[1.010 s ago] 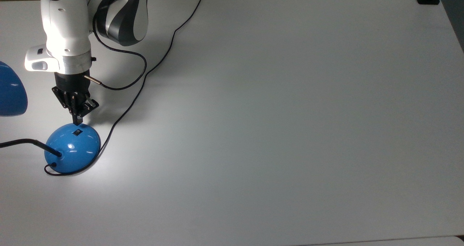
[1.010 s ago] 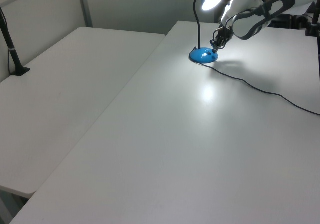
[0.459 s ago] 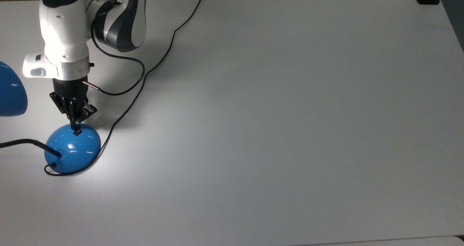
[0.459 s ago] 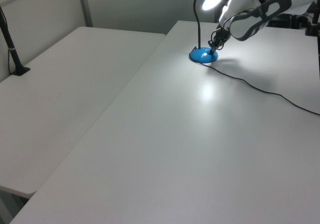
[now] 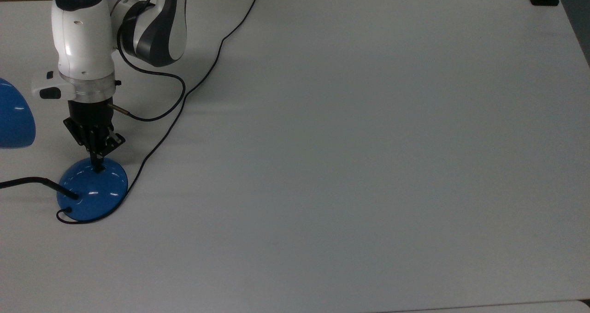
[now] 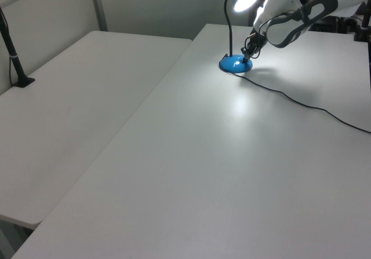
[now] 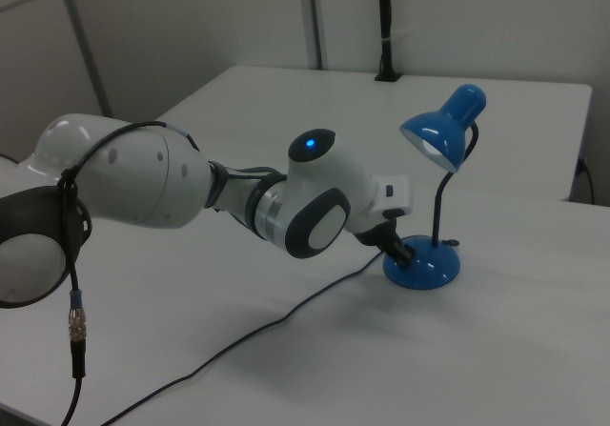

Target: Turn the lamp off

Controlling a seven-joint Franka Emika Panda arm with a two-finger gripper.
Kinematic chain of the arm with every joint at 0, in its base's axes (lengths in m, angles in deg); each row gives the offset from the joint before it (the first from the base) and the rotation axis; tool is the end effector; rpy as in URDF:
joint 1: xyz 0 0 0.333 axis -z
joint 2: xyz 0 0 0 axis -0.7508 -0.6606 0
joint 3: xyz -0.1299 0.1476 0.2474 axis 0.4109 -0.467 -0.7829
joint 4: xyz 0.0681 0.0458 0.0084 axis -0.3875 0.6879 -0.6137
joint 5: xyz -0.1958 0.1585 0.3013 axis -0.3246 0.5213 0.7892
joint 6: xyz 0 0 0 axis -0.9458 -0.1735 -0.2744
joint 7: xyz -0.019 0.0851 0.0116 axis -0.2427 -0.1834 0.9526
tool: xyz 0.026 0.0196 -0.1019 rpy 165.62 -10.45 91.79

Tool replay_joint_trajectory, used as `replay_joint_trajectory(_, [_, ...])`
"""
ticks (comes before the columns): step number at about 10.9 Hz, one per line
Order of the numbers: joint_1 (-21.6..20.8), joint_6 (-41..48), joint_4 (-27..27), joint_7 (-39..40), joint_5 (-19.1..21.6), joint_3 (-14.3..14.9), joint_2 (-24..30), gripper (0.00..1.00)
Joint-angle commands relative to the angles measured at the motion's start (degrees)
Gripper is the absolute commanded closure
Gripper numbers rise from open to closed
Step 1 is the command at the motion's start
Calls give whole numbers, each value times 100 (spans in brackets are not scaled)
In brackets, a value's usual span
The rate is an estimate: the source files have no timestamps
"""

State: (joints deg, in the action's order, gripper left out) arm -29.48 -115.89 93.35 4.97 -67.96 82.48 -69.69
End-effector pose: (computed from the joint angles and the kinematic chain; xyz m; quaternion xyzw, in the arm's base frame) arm 0.6625 -0.2498 0.3216 0.9477 -0.2057 0.2384 0.0520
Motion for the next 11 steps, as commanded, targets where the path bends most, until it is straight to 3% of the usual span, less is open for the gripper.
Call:
replay_joint_trajectory(1, [51,-50,204,184,-39,-145,-60,100])
replay_joint_trajectory(4, [42,580,205,149,-39,-224,176,100])
replay_joint_trajectory(7, [-10,2071,143,131,-30,-758,904,100])
replay_joint_trajectory(8, [-158,2573,126,131,-30,-926,1125,100])
replay_joint_trajectory(11, [-993,3646,108,131,-100,-919,1617,98])
